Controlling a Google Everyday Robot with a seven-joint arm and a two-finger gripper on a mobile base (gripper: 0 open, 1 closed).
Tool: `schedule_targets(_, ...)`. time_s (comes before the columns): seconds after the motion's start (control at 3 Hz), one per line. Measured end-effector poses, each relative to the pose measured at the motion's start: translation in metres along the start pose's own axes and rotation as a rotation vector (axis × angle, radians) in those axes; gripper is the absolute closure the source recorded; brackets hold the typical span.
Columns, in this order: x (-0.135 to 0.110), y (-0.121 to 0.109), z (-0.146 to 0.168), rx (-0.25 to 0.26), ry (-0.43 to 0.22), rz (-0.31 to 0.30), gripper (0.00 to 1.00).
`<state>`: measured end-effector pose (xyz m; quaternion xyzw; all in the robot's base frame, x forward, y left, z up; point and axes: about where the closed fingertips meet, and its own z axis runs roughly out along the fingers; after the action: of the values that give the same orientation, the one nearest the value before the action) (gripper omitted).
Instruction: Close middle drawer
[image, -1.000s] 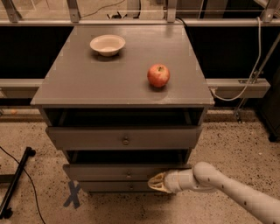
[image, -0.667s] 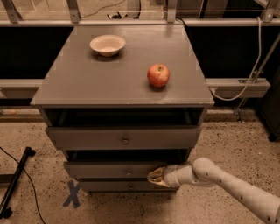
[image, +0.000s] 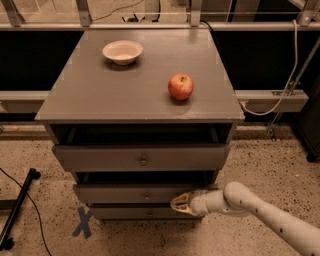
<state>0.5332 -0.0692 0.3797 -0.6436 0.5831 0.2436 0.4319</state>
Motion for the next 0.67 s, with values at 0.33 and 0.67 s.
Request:
schedule_targets(0.33,-0.005,0.021,-0.01,-0.008,0.008,-0.01,1.0)
schedule_targets(0.67,-0.007,0.051,-0.015,-0.028,0.015,0.0,1.0)
